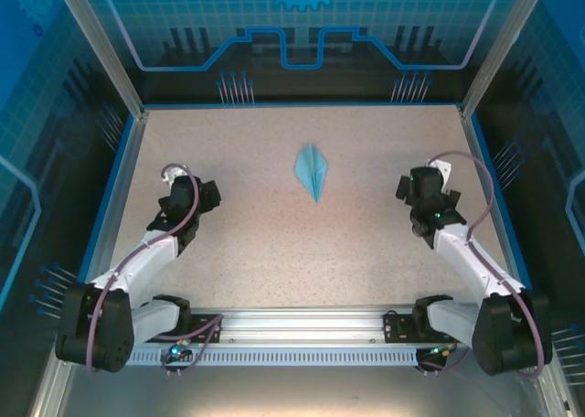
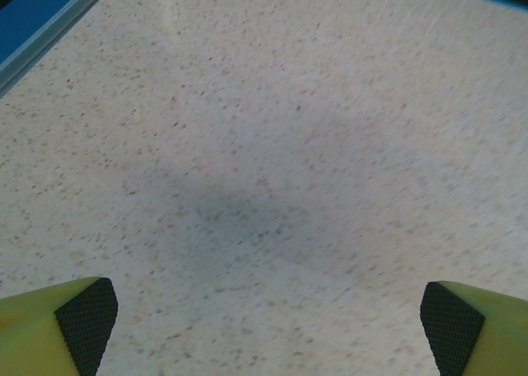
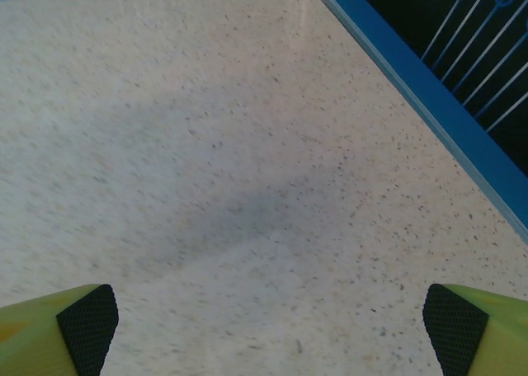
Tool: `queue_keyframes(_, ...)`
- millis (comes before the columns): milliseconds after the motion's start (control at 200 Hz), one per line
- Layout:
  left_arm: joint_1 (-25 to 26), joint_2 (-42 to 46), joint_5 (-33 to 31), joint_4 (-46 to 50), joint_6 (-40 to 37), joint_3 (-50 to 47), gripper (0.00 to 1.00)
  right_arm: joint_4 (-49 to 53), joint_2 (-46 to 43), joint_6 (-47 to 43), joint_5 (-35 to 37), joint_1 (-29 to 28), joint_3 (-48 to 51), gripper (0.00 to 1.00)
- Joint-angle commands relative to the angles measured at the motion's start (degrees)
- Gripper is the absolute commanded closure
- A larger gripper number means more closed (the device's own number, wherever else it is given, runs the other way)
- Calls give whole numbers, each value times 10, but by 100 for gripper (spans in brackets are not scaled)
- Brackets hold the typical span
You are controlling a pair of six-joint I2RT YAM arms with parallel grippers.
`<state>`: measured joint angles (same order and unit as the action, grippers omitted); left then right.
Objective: Fold a paper plane with a square sheet of paper (pick it up from the middle)
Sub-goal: Reset both arms
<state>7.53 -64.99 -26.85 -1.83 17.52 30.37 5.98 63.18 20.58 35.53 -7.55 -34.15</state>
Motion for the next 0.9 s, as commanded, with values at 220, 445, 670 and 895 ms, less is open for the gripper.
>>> queue_keyframes(220,-30,-70,70,-295,-125,-80,1,-261,65,-133,-82,15,91,1)
queue_keyframes(445,-63,-104,186,-398,-149,-105,1,-373,129,-173,-146,15,89,1)
queue_keyframes(670,-93,-147,264,-456,-155,-111,2,-463,173,-204,-227,16,103,0)
queue_keyframes(895,-102,-220,272,-503,-147,-99,1,-506,224,-207,-238,18,104,1)
